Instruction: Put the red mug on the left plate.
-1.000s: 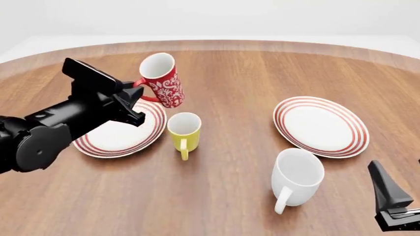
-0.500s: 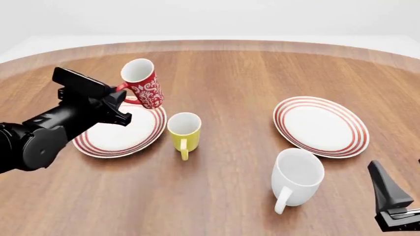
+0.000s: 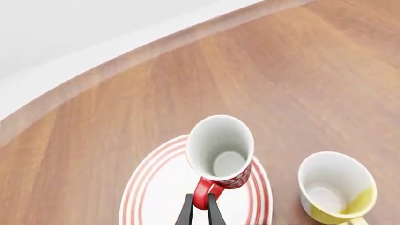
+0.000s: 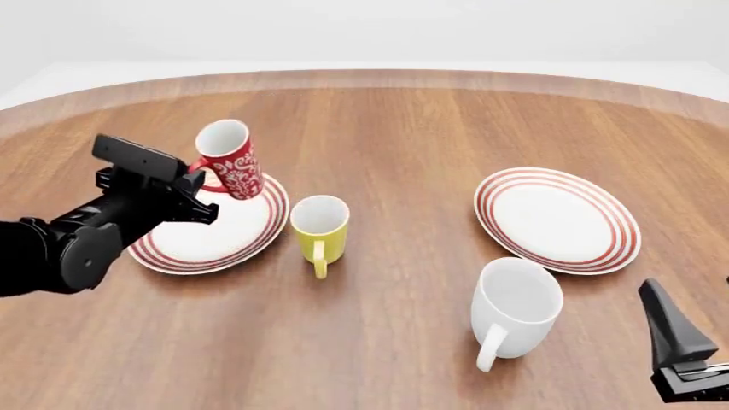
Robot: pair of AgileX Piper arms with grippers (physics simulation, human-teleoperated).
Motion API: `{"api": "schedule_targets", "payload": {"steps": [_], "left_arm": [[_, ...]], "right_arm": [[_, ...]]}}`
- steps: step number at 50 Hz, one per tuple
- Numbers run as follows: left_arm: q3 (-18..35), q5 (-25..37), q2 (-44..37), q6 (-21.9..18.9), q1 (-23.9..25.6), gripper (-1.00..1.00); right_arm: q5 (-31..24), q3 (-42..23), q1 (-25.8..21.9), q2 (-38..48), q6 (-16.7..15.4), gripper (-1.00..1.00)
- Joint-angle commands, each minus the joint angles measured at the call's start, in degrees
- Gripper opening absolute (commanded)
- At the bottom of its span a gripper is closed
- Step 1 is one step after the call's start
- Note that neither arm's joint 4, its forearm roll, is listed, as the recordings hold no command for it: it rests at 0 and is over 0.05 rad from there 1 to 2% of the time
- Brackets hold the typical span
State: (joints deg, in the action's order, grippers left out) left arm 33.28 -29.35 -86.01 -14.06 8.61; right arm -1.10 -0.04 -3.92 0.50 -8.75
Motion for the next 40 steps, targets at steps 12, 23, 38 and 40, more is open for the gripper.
{"api": "schedule_targets", "payload": {"steps": [12,23,38,40], "left_arm": [[-3.6,-5.4,-3.2,0.4,-2.5,-1.0],[-5.2,-7.8,-4.9,0.9,-3.8,-1.0],[-4.2,-10.0,-7.7,1.6,-5.1,-1.0],[-4.3,-10.2,-7.9,1.7,-5.2,-1.0]], "right_arm": [[-0.1,0.0,0.1,-0.1,0.0,1.0],[0.0,0.0,0.0,0.0,-0.1,1.0],[-0.2,0.0,0.0,-0.3,0.0,1.0],[-0.2,0.0,0.0,-0.2,0.0,1.0]]}}
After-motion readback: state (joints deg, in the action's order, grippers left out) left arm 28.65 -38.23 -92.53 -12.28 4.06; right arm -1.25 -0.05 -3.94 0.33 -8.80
